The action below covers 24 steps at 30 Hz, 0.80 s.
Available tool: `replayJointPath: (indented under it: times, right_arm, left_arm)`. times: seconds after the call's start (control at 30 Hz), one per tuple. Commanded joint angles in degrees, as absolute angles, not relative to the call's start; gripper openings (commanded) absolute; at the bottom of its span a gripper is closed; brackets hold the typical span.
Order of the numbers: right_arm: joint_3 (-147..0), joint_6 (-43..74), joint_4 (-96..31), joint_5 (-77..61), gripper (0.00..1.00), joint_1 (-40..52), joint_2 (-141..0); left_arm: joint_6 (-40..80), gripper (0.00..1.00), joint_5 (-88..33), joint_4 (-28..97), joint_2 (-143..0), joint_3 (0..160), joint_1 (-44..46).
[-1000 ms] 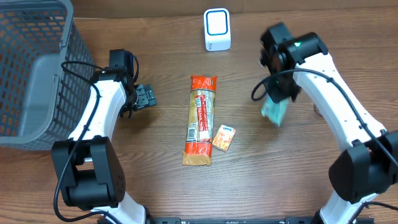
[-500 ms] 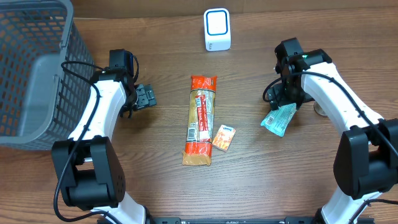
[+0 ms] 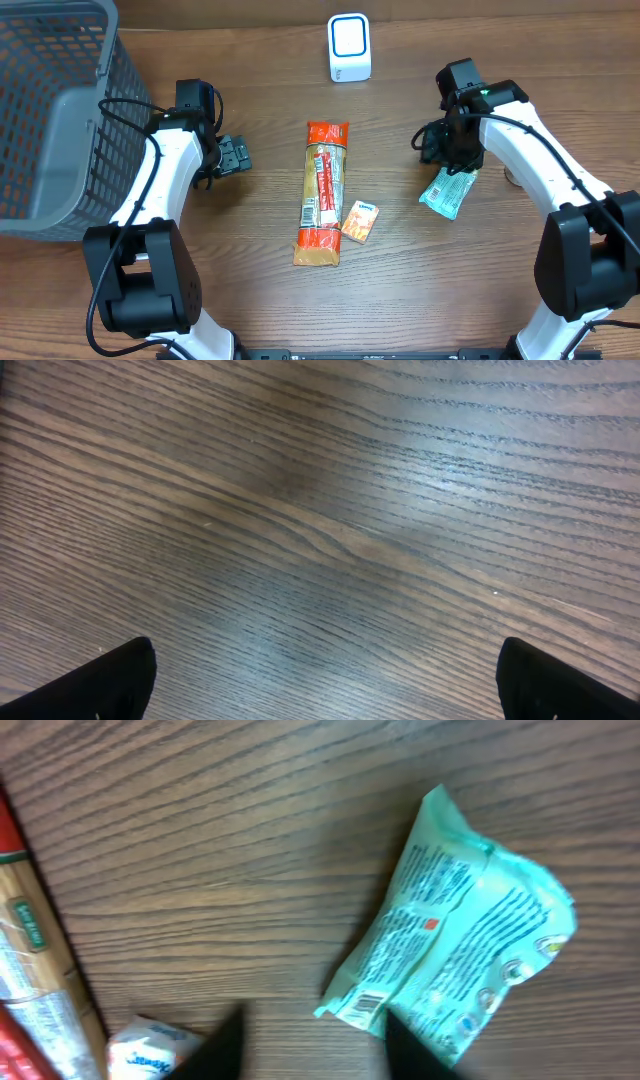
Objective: Scan the item barcode
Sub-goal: 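Carry the wipes pack right and lower it onto the table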
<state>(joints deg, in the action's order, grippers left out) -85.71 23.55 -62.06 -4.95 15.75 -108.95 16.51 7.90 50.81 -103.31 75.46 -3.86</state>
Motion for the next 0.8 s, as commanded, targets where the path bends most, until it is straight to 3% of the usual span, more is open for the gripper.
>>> replayJointPath:
  times: [0.0, 0.4, 0.77]
  right_arm:
    - [-85.43, 27.31, -61.23, -6.94, 0.07, 16.05, -109.51]
    - [-85.43, 29.39, -57.54, -4.38, 0.06, 18.92, -115.94]
    - [-84.51, 30.24, -61.19, 7.97, 0.08, 19.25, -118.76]
  left_arm:
    - [16.27, 1.00, 7.44, 50.74, -103.09, 75.44, -4.12]
    - [16.27, 1.00, 7.44, 50.74, -103.09, 75.44, -4.12]
    - [16.27, 1.00, 7.44, 50.74, -103.09, 75.44, -4.12]
